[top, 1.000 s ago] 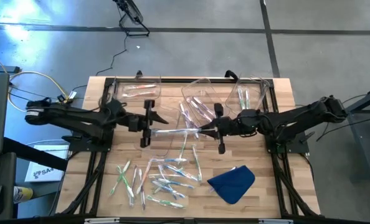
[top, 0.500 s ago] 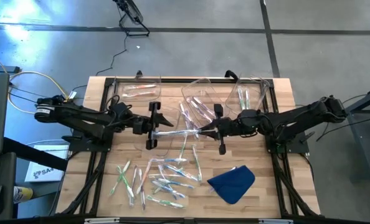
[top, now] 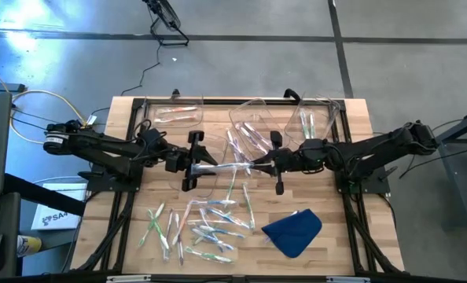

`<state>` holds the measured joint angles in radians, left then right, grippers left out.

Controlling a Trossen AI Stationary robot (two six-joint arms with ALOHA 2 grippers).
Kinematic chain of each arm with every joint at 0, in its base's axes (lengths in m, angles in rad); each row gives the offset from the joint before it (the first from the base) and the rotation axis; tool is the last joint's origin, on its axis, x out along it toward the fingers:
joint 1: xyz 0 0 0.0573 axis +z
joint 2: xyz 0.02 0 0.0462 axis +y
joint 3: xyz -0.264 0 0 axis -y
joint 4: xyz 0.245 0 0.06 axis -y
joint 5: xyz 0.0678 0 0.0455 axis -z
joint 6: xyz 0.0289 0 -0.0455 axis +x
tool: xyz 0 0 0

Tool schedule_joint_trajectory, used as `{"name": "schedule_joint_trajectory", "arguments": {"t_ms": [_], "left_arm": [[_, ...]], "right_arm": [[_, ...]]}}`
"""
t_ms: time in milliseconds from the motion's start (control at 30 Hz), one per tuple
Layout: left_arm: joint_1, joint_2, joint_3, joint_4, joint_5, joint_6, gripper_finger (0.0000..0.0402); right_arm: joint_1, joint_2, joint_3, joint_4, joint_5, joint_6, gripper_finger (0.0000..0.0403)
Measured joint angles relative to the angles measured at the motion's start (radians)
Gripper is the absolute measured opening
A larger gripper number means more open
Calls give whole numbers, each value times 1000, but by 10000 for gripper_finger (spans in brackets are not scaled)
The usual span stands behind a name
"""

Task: Pick & Place Toothbrushes
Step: Put the blue toothbrush into the bottom transparent bin

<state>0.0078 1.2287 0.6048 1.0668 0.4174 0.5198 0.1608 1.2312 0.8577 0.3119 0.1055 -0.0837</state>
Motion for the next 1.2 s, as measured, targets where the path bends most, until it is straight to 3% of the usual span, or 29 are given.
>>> {"name": "schedule_joint_trajectory", "arguments": {"t_ms": [667, 1033, 1200], "left_arm": [[-35, 0, 0, 7, -26, 8, 130], [-34, 0, 0, 13, -39, 10, 35], [-34, 0, 0, 12, -49, 8, 31]], "right_arm": [[-6, 0, 0, -25, 23, 11, 10], [-6, 1, -1, -27, 22, 10, 10], [-6, 1, -1, -27, 25, 8, 10]]}}
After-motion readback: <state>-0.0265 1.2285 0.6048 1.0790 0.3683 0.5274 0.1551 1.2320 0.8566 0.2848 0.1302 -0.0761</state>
